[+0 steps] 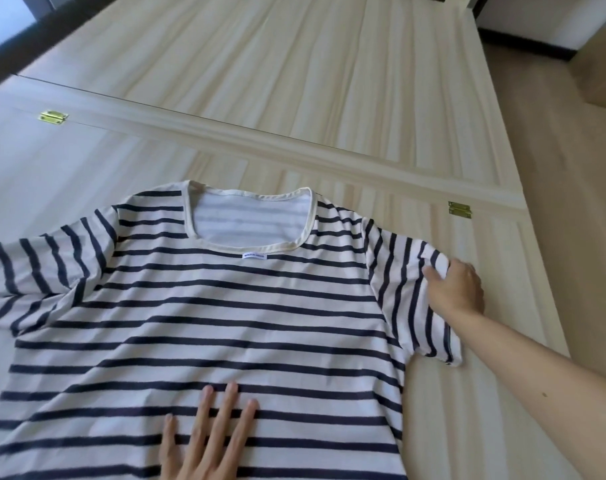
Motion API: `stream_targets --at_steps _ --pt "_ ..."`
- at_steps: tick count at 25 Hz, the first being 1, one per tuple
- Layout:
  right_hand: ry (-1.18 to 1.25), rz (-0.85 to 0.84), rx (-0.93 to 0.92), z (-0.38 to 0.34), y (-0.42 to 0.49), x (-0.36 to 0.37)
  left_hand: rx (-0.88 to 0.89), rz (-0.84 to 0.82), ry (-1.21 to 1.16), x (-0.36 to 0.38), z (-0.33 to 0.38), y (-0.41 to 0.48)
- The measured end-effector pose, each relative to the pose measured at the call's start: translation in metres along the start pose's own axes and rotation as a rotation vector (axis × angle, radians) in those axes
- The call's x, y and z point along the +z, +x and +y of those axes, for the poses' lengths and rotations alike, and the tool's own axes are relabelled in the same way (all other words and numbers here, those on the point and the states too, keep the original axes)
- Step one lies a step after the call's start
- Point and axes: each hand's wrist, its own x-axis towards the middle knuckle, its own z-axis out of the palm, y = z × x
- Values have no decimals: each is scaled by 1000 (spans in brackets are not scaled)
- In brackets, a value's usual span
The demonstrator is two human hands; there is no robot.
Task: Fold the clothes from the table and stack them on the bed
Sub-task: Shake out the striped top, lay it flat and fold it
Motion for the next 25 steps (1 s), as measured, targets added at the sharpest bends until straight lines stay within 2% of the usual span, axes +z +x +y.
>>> stream_targets --at_steps 2,4,5,7,8,9,10,11,12,13,14,16,17,18,20,22,24,25 --pt "121 -68 -26 -29 -4 -17 3 4 7 -3 0 -2" --pt "195 -166 -135 -73 -16 -41 3 32 49 -5 4 -1" --pt "288 -242 -196 -98 -24 -54 8 59 71 -5 5 -1" --pt "582 -514 -229 -145 -44 -75 9 57 126 -3 3 -5" --pt "652 -623 -225 -162 -51 -79 37 56 131 -5 1 -7" --pt "643 -657 -246 -170 -53 -76 67 52 131 -13 -1 -10" --pt "563 -608 -291 -169 -52 -68 104 69 107 -14 -1 -10" --pt "410 -487 -391 -157 -49 -53 105 -7 39 -21 -1 -9" --pt "225 -369 -505 -141 -48 -38 58 -63 -57 -22 3 -8" --pt "60 -330 -599 -120 -50 -20 -18 -83 -127 -25 7 -6" --pt "-94 -380 -656 -99 -57 -3 -51 -56 -118 -20 7 -1" --pt "-383 -486 -742 -65 -65 29 -2 -20 -128 -20 4 6" --pt "-455 -466 -765 -56 -72 39 17 -20 -129 -21 0 8" --pt "-433 -387 -760 -56 -84 44 11 -44 -156 -21 -1 8" --pt "-175 -193 -746 -66 -128 49 18 -61 -201 -22 -2 8" --pt "84 -156 -824 -66 -205 56 17 -92 -218 -26 -2 6" --pt "194 -167 -812 -39 -274 72 2 -99 -234 -31 -2 6" --pt "197 -117 -788 -21 -294 83 -6 -122 -249 -34 -3 5"
